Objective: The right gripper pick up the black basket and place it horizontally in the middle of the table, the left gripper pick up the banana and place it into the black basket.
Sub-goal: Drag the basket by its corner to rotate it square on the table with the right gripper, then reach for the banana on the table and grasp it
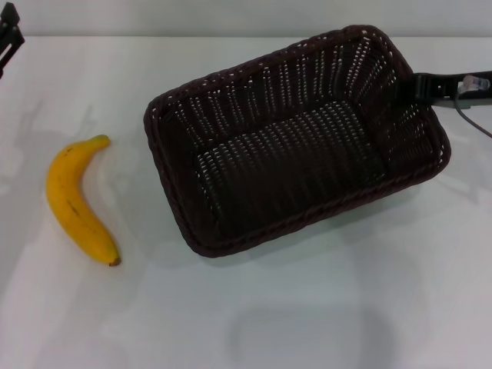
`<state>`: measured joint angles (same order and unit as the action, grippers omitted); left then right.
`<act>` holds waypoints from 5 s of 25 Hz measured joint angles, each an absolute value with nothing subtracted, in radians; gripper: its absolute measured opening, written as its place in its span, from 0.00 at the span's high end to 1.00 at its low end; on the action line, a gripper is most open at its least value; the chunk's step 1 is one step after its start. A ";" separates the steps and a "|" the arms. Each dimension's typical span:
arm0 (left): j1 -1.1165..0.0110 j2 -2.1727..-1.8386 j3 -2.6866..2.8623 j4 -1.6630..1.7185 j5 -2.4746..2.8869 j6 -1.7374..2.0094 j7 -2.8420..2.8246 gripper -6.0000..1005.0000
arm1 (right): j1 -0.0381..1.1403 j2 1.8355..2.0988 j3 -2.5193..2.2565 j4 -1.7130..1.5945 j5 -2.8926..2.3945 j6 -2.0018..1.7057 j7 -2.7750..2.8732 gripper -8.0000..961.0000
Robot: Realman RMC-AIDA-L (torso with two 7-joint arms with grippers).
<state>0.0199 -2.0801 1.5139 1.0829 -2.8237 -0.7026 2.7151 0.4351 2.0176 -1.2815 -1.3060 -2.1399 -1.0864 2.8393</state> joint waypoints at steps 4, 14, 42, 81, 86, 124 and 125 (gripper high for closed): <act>0.020 -2.080 1.514 1.083 -2.823 -0.703 2.715 0.13 | 0.436 2.017 -1.282 -1.310 -2.140 -1.087 2.837 0.82; 0.020 -2.080 1.514 1.083 -2.822 -0.698 2.715 0.13 | 0.408 2.014 -1.275 -1.345 -2.139 -1.069 2.831 0.64; 0.022 -2.081 1.510 1.103 -2.830 -0.731 2.652 0.13 | 0.350 2.014 -1.226 -1.353 -2.135 -0.711 2.346 0.12; 0.013 -1.874 1.685 1.602 -2.649 0.284 2.040 0.13 | 0.302 2.011 -1.183 -1.339 -2.011 -0.549 2.212 0.12; -0.089 -1.945 1.600 1.623 -2.935 0.501 2.464 0.13 | 0.301 2.011 -1.182 -1.339 -1.988 -0.555 2.197 0.12; -0.295 -2.073 1.706 1.677 -2.928 1.200 2.826 0.13 | 0.308 2.010 -1.180 -1.322 -1.869 -0.592 2.078 0.13; -0.293 -2.074 1.707 1.680 -2.928 1.204 2.826 0.13 | 0.308 2.010 -1.178 -1.324 -1.868 -0.595 2.076 0.13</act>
